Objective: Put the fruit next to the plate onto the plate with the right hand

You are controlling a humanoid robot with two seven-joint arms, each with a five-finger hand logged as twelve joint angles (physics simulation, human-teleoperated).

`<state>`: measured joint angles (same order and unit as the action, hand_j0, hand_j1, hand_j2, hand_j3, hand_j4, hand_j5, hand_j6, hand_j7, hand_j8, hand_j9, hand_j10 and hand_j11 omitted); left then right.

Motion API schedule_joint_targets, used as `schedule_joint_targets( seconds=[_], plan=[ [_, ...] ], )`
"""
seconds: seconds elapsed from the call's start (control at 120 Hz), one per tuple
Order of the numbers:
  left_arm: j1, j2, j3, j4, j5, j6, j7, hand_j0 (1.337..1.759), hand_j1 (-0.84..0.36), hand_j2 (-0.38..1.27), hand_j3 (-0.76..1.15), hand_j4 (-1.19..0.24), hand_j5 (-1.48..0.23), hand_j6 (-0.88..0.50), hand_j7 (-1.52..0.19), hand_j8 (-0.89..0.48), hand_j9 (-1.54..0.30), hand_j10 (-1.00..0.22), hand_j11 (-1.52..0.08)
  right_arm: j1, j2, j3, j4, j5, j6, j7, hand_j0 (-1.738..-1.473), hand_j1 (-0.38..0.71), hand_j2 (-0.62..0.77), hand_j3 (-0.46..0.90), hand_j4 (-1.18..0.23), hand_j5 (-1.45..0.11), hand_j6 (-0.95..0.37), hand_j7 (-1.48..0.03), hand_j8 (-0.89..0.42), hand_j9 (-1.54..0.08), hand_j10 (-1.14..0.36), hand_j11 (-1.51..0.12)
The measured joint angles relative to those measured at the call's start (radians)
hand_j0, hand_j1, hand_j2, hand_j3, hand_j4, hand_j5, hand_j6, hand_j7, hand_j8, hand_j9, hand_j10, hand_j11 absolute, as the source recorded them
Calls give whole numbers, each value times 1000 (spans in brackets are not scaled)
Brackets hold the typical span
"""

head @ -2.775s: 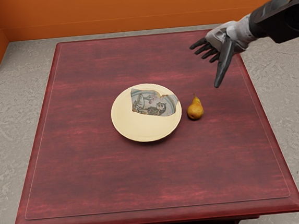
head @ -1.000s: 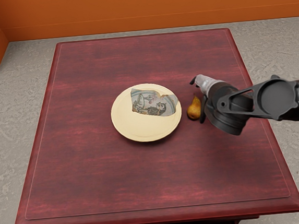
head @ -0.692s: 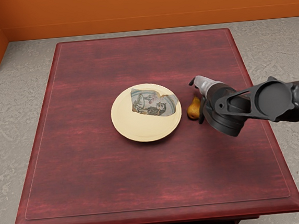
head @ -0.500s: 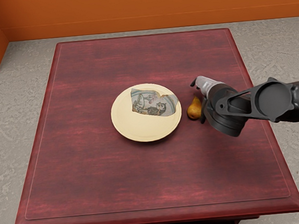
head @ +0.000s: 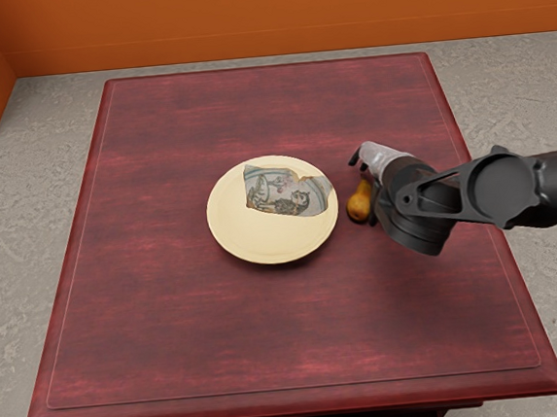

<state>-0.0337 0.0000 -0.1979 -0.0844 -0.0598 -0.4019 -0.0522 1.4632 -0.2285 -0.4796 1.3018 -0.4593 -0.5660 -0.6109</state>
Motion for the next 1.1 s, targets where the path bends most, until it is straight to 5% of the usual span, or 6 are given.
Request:
schedule_joint_targets(
  seconds=[0.608,1.1],
  plan=[
    [-7,0,0,0,0,0,0,1658,334,3,0,-13,-17,-13,-17,-13,-17,-13,-17,1,5,0,0,-14,0,0,-1657,108,18,0,-415,-550,-339,-546,-416,-551,-415,-551],
    [-8,0,0,0,0,0,0,1658,334,3,0,-13,-17,-13,-17,-13,-17,-13,-17,-9,1,2,2,-40,2,0,-1651,98,5,-1,-485,-667,-287,-648,-381,-659,-492,-660]
  ],
)
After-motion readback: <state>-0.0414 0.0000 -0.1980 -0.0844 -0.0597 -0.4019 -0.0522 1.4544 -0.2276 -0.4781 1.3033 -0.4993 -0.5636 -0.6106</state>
